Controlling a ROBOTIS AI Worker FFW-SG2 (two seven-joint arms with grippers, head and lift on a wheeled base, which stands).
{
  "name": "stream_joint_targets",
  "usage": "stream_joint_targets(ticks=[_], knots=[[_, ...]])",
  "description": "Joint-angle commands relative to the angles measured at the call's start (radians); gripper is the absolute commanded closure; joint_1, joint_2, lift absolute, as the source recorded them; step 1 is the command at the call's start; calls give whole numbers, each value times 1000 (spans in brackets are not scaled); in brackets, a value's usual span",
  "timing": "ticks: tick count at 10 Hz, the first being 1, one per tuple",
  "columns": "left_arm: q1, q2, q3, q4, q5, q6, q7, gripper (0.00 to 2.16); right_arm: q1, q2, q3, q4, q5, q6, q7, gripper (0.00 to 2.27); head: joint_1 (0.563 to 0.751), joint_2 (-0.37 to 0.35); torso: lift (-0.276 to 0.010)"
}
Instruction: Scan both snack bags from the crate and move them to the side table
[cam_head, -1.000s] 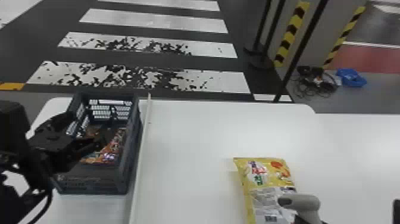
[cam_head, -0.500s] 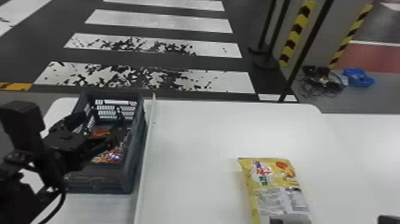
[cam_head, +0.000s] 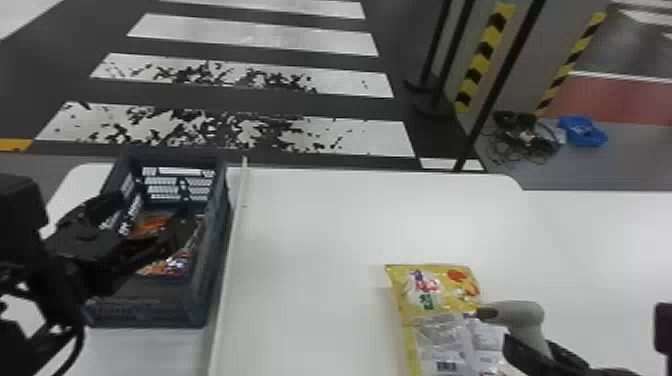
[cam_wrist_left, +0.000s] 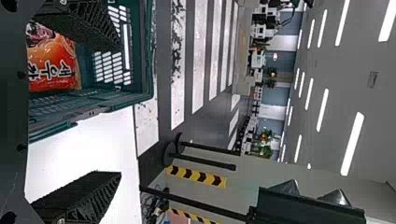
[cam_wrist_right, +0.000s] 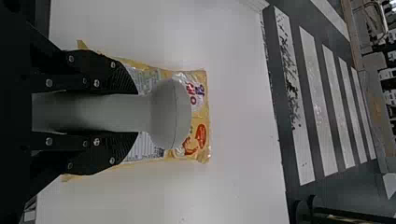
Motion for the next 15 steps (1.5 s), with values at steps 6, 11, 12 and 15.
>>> stream_joint_targets(ticks=[6,11,12,15], knots=[[26,-31,-9,-9,-29,0,-6,33,-308,-138,-10,478,16,-205,107,2243,695,-258,-95],[52,-25,-2,-36,-42,3,-9,33,-397,-196,54,763,60,-401,115,2243,695,-335,-95],[57,-25,-4,-47,-46,6,-9,33,-420,-201,77,817,78,-426,118,2243,695,-341,-95],[58,-13,-4,-56,-46,6,-9,33,-459,-214,105,964,88,-549,151,2240,695,-345,-95]])
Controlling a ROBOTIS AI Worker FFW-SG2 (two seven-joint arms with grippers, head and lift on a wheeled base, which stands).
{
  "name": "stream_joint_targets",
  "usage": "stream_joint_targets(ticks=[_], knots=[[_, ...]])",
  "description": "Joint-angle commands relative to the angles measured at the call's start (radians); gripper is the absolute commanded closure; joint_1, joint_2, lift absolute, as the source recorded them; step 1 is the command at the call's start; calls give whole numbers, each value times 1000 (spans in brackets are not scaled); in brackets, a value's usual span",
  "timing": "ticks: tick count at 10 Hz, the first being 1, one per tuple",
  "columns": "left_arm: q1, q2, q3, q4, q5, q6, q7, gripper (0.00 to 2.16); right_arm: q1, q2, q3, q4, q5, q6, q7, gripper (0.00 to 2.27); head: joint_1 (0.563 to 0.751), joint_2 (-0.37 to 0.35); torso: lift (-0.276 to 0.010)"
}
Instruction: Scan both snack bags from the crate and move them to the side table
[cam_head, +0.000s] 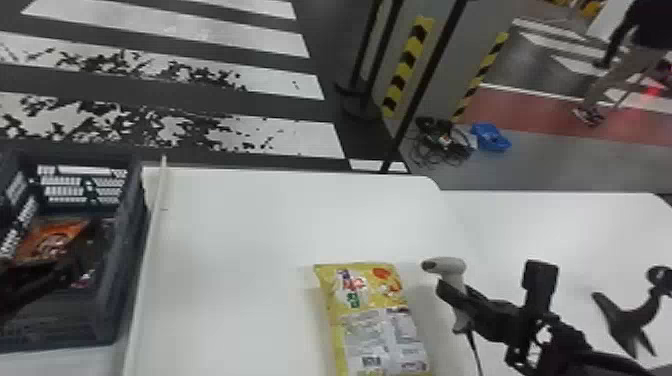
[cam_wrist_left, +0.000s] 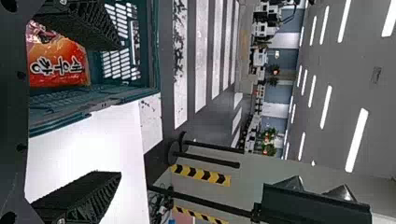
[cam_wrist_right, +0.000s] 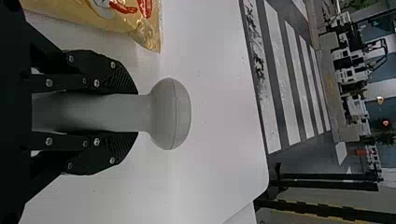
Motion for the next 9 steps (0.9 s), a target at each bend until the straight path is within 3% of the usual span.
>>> stream_joint_targets(ticks=[1,5,9], knots=[[2,8,1,-2,2,0,0,33,-6,-2,1,36,-2,-38,15,2240,695,-347,-95],[11,7,1,-23,2,3,-2,33,0,-1,15,50,3,-100,17,1905,695,-350,-95],[15,7,-6,-25,2,3,-3,33,-9,-5,42,145,20,-189,17,1909,695,-350,-95]])
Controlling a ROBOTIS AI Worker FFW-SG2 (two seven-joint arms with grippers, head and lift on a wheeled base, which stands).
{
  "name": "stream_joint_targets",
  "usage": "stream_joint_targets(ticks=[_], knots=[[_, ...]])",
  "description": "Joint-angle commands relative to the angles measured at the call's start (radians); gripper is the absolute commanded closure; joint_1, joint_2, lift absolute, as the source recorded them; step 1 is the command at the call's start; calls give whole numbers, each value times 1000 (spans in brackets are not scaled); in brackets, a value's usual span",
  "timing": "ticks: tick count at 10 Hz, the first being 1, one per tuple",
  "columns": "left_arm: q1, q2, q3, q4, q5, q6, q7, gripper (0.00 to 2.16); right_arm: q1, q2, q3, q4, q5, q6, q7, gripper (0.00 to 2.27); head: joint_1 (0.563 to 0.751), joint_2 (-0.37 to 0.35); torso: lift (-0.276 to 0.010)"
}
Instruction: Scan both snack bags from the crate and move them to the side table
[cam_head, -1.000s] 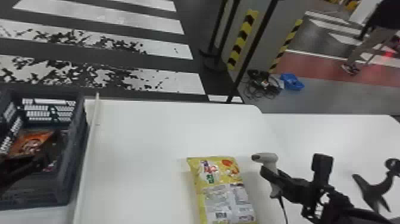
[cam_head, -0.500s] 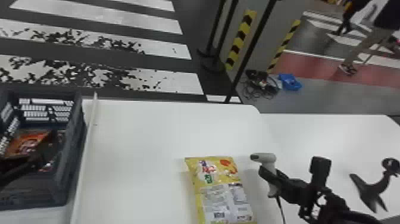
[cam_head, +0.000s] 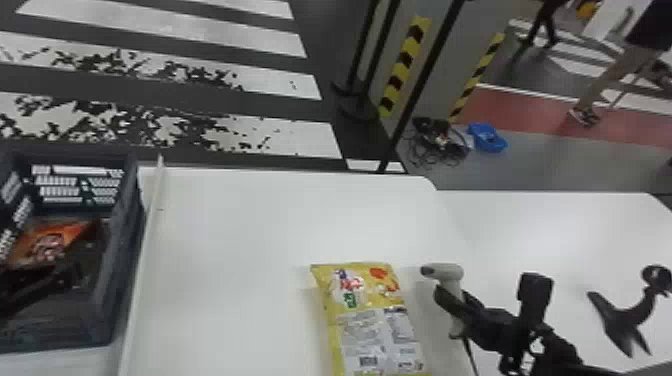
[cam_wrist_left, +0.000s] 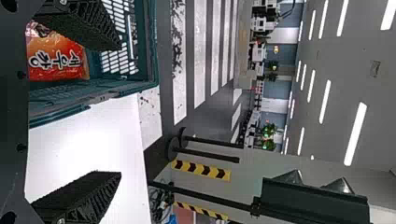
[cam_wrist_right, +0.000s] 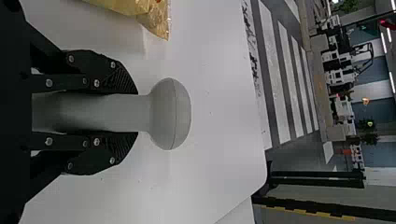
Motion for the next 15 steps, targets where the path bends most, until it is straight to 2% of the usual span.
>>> stream_joint_targets(ticks=[1,2,3,4,6,7,9,10,11,13,15], knots=[[1,0,0,-1,0,0,-1,33,-19,-2,23,53,21,-36,0,1905,695,-350,-95],[2,-2,0,-1,0,0,-1,33,-21,-2,37,64,21,-61,0,1686,695,-350,-95],[2,-2,0,-4,0,0,-1,33,-19,-1,40,64,21,-79,0,397,695,-350,-95],[4,-3,0,-10,0,0,-1,33,-9,-2,36,53,16,-103,0,-2,695,-350,-95],[4,-3,1,-12,0,0,0,33,79,4,-21,-94,-21,-119,-2,-2,695,-350,-95],[4,-5,1,-10,0,0,0,33,158,31,-59,-234,-44,-119,-12,6,695,-350,-95],[-5,0,0,2,5,-3,0,33,307,130,-121,-519,-85,-51,-25,39,695,-350,-95],[-10,1,0,8,8,-3,-1,33,326,168,-112,-593,-84,22,-25,39,695,-341,-95],[-12,4,0,10,11,-3,-1,33,329,189,-78,-604,-77,50,-26,39,695,-328,-95],[-10,24,7,10,23,-6,0,33,316,208,17,-599,-5,93,-44,43,695,-263,-95],[-12,35,10,21,29,-6,2,33,275,212,79,-535,59,117,-46,43,695,-212,-95]])
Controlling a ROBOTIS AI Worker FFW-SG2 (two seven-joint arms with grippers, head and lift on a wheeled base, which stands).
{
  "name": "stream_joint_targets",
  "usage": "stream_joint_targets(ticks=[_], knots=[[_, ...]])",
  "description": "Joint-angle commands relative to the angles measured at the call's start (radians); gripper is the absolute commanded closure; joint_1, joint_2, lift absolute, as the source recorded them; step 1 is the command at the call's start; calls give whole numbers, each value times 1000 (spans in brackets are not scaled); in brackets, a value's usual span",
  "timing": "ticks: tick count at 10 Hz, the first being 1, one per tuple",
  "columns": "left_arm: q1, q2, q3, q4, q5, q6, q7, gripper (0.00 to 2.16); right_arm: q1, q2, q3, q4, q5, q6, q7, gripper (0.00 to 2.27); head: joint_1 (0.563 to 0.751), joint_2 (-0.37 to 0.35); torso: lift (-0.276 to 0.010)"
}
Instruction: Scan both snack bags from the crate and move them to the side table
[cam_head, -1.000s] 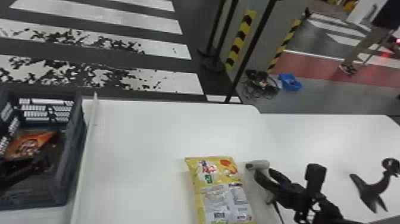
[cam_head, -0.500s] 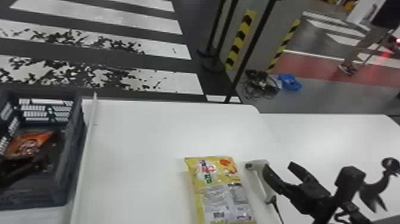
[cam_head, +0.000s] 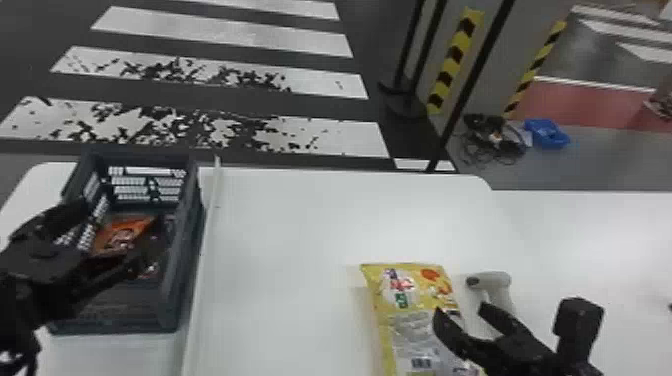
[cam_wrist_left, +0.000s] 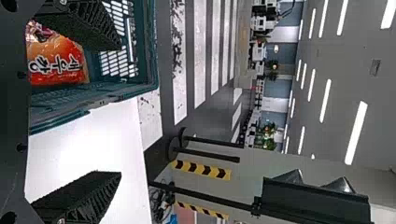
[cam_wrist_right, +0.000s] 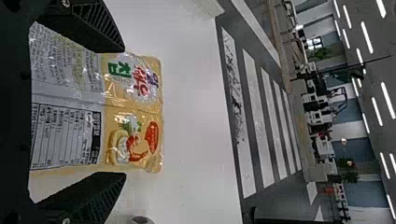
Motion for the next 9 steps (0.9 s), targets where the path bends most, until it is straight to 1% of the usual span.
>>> stream_joint_targets(ticks=[1,4,5,6,7,8,9], knots=[[-8,5,0,13,8,0,0,33,-38,-1,37,64,45,10,2,53,695,-187,-95],[-33,5,-12,51,13,-3,-2,33,-78,-8,75,136,74,41,3,53,695,-164,-95],[-42,5,-15,67,13,-3,-2,33,-97,-10,95,156,105,71,3,154,695,-161,-95],[-51,3,-17,79,13,-6,-2,33,-128,-24,112,189,125,96,5,576,695,-152,-95],[-59,0,-21,88,14,-6,-2,33,-145,-33,121,199,128,114,2,1895,695,-145,-95],[-65,-1,-23,94,13,-6,-2,33,-143,-33,121,193,128,77,0,2243,695,-143,-95],[-68,-1,-24,99,14,-6,-2,33,-136,-39,118,176,119,59,0,2243,695,-142,-95]])
